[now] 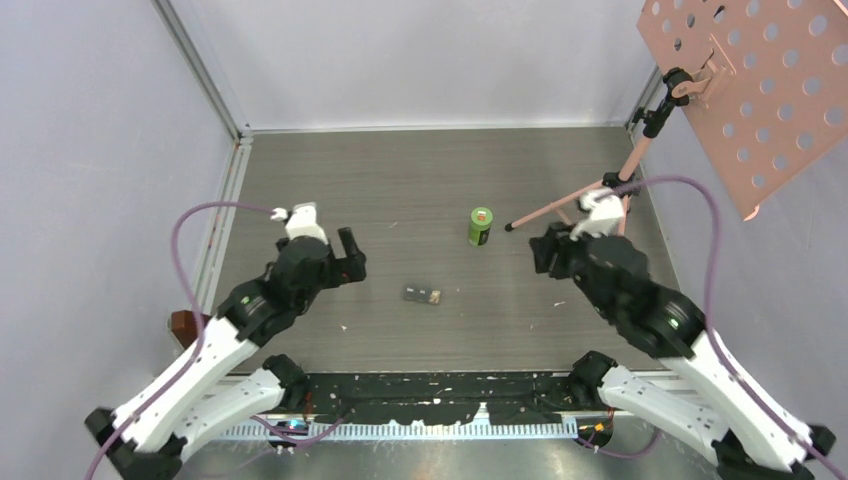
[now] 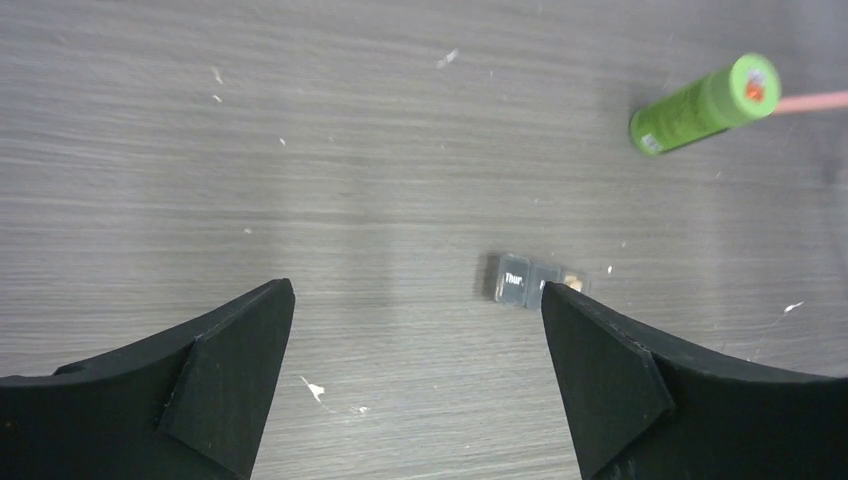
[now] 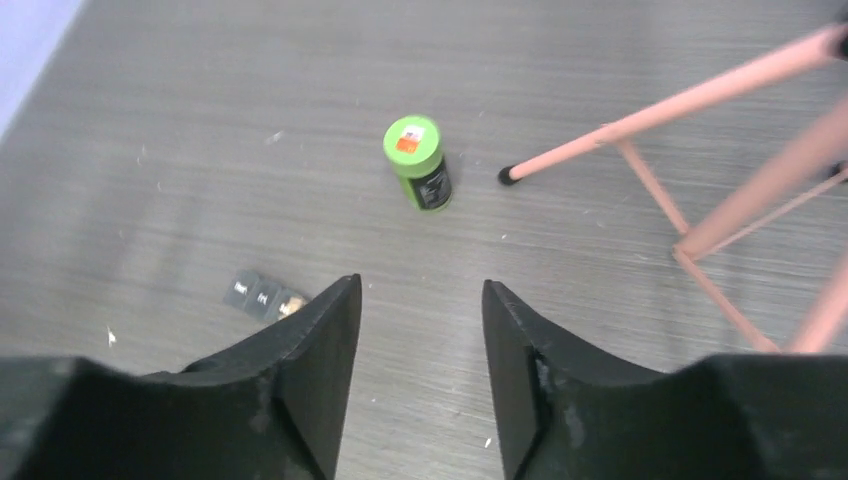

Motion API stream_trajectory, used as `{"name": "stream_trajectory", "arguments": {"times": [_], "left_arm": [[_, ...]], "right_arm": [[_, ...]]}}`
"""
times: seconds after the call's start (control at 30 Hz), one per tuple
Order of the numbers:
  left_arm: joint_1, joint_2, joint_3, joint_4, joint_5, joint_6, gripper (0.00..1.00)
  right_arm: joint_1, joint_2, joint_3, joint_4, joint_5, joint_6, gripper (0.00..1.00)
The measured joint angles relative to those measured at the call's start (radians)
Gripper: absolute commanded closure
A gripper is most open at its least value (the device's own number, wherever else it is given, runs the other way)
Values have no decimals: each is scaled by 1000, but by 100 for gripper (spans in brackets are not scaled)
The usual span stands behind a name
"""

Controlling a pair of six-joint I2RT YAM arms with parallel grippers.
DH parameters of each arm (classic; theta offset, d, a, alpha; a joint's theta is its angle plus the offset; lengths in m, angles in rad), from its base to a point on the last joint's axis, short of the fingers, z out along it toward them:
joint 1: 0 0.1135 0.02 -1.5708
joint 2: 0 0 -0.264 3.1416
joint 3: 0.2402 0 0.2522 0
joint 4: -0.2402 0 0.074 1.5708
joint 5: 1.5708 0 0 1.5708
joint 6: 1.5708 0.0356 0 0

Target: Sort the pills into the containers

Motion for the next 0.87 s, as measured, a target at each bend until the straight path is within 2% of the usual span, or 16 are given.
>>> {"name": "stream_trajectory", "arguments": {"times": [0.1,0.2,0.33,0.57,0.87], "left_arm": [[0,-149,-13,-27,-51,36,1],[0,-306,-45,-43,-92,59,1],[0,-462,-68,-89,-136,67,1],[0,-593,-73,-184,-185,66,1],[0,-634,-80,-243,-216,66,1]], "right_arm": [[0,-174,-43,-2,64,-20,17],[0,-291,-65,-2,113,-39,2],[0,-381,-85,-10,151,-48,5],[0,-460,-87,-35,178,-44,5],[0,-473,-92,-50,180,-22,5]]}}
